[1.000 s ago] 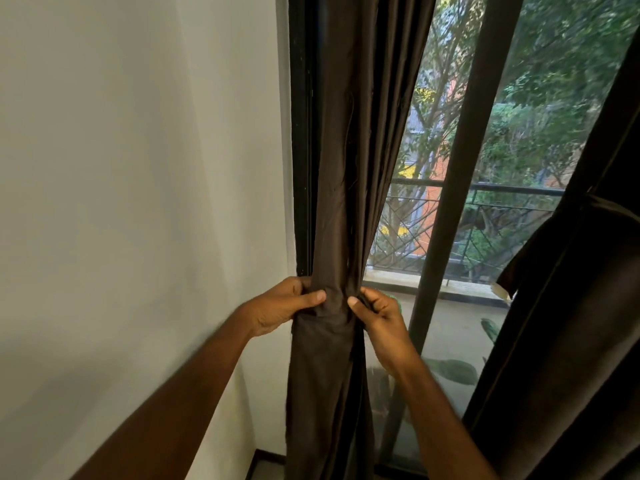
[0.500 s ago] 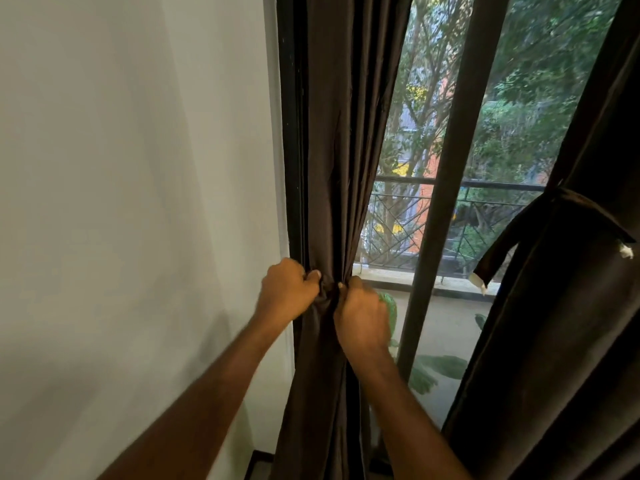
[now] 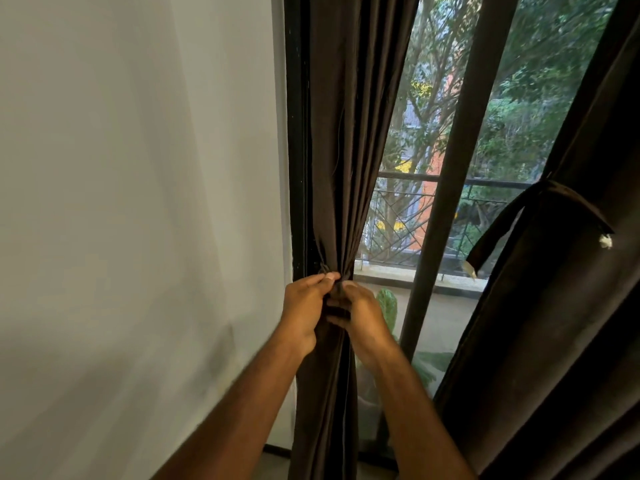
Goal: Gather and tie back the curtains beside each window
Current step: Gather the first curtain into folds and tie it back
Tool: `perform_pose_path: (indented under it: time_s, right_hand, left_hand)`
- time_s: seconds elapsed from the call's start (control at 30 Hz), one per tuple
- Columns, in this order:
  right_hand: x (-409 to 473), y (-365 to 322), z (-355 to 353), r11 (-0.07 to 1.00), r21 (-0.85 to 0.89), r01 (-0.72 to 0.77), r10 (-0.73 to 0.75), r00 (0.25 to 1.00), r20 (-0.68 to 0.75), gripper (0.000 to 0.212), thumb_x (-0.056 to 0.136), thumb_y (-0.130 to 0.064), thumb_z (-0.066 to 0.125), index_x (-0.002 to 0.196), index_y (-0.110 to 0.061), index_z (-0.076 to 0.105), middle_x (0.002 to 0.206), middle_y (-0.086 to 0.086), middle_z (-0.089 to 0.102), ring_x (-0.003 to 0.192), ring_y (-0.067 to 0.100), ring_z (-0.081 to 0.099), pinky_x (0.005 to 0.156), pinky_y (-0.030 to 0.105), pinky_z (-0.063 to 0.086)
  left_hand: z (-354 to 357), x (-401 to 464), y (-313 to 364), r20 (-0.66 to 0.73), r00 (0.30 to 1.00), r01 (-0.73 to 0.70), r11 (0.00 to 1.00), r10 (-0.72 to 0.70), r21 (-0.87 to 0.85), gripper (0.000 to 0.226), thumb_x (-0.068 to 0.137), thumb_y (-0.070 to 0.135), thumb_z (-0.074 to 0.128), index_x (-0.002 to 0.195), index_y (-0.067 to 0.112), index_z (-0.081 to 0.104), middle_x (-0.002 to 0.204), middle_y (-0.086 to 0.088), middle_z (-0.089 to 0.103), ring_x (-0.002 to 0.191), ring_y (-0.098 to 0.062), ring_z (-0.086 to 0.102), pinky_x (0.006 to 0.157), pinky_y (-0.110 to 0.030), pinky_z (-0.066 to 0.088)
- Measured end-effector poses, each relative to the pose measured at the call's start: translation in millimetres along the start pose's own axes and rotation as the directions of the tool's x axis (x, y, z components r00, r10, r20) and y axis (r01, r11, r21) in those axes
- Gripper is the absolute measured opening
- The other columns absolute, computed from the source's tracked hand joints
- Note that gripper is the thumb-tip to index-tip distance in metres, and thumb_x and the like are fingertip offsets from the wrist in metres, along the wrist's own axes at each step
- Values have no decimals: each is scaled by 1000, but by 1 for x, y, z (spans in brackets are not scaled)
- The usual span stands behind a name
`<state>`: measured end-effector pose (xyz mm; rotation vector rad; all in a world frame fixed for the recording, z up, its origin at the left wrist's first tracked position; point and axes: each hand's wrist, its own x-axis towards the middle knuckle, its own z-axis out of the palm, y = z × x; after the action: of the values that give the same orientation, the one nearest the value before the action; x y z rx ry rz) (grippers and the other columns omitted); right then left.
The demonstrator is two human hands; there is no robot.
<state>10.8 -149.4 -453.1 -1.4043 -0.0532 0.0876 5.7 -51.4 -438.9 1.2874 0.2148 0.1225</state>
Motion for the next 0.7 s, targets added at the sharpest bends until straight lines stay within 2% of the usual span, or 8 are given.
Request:
perform_pose_path:
  time_s: [0.13,0.3,0.37,0.43,0.5,0.57,0.6,0.7]
  right_hand:
    - [0,15,-3,982,-142,121,-112,991,73,32,107,-15,47,80,-17,65,117,6,69,111,10,65,91,29,48]
    - [13,25,-2,914,-315,255,-258,966,34,30,107,-12,48,85,-13,69,103,2,68,98,9,66,88,25,50]
    - [16,20,-3,880,-385,279,-294,956,21,31,105,-11,52,83,-16,73,95,-4,72,91,4,68,84,18,50]
    - [15,15,-7,854,-435,287,-350,934,-71,30,102,-18,59,74,-23,71,78,-7,71,75,3,68,74,17,51]
    - [16,5,-19,821,-461,338,-504,808,-305,29,97,-23,68,69,-19,60,68,-4,61,64,5,58,64,16,44]
    - [26,-10,-38,809,-407,424,-586,636,-502,21,92,-21,75,82,-15,58,85,1,57,74,4,51,72,17,41]
    - [36,-19,-48,829,-356,431,-559,641,-526,22,90,-22,78,96,-13,59,101,4,57,87,6,52,81,20,42]
    - [66,-39,-70,890,-297,346,-437,833,-340,67,85,-26,83,140,-17,45,141,-3,44,122,6,46,102,18,40]
  left_hand:
    - [-4,3,-1,80,989,128,991,-124,-43,22,99,16,58,105,12,79,101,-6,78,101,-16,70,81,-28,54]
    - [-3,18,-7,110,984,131,990,-137,56,25,96,18,58,92,18,82,99,-12,67,112,-29,65,103,-44,51]
    - [-5,25,-7,89,991,89,990,-99,108,22,95,17,57,87,11,76,91,-11,63,98,-28,64,92,-40,52]
    - [-7,30,-6,12,999,50,986,-53,162,19,96,12,54,82,10,67,77,-9,63,78,-21,62,71,-31,50]
    - [-12,37,-6,-62,997,56,983,-46,174,23,97,11,51,77,13,61,69,-4,60,63,-16,55,53,-21,43]
    - [-15,46,-2,-105,994,27,986,-10,162,27,101,26,52,80,13,62,74,-3,63,66,-16,58,51,-18,45]
    - [-18,54,-1,-108,994,-4,986,23,169,31,101,39,54,86,14,65,83,-3,68,76,-18,64,60,-20,50]
    - [-19,71,13,-31,993,-107,976,115,192,29,100,52,53,96,25,63,104,7,67,93,-4,64,73,-12,50]
